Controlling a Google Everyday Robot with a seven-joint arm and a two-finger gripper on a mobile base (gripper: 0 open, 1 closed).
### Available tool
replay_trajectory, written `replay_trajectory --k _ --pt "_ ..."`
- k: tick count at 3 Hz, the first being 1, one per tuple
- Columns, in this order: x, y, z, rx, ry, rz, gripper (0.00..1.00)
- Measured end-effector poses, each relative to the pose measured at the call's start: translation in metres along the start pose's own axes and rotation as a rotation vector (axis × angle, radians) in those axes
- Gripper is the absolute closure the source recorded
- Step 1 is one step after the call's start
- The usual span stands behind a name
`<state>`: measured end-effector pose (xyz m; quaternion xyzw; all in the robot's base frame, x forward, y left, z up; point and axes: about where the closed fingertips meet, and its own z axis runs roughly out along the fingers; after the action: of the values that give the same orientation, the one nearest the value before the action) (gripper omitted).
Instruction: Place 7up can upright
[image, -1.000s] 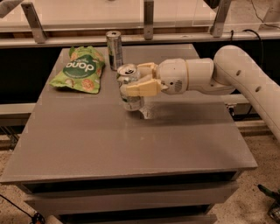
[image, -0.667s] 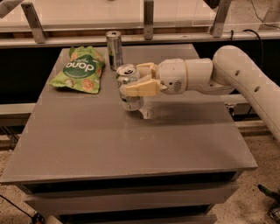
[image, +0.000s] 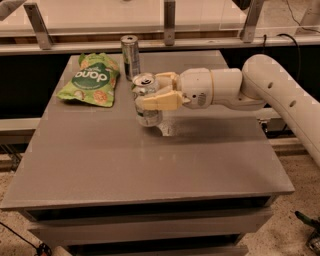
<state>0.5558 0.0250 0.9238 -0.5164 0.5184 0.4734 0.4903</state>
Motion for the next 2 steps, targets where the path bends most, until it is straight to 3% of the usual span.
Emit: replay_trajectory --k 2 --pt "0.0095 0.0028 -0.0029 0.020 -0.008 -0.025 0.14"
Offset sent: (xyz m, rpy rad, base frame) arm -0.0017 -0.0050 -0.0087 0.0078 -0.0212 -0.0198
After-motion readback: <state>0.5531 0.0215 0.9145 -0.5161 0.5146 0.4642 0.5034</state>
